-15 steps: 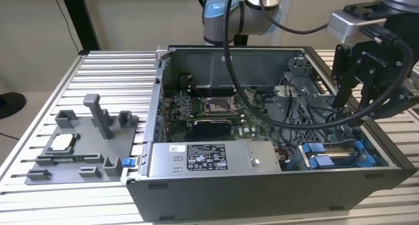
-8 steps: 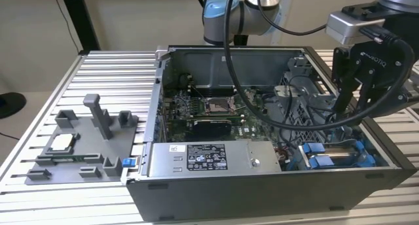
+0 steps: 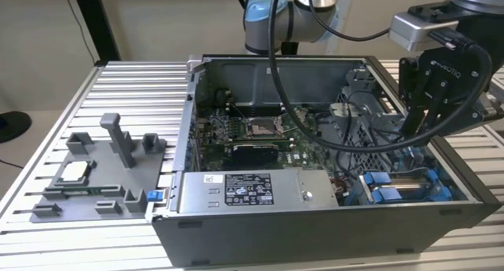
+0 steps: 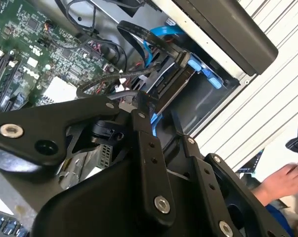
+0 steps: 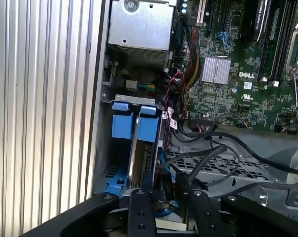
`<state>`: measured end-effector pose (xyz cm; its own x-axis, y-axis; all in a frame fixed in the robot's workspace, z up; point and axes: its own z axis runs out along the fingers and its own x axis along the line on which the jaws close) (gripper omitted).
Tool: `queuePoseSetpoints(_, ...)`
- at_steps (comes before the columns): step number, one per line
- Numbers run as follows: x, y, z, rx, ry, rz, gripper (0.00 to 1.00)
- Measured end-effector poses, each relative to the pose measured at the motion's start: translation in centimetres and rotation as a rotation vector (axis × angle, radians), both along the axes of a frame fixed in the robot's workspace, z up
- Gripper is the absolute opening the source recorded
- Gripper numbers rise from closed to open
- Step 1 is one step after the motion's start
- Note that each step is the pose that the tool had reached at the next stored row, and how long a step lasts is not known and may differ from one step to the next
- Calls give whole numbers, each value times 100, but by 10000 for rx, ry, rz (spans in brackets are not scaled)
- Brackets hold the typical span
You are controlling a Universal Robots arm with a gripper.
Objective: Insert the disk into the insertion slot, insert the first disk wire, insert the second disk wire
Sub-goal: 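Insert the first disk wire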
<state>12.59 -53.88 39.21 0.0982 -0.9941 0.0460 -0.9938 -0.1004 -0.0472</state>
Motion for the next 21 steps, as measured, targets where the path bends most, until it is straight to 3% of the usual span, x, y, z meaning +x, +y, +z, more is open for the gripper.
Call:
queuePoseSetpoints(12, 2, -1, 1, -1, 1, -6, 0)
queuePoseSetpoints(21, 5, -49, 0, 67, 63, -149, 0)
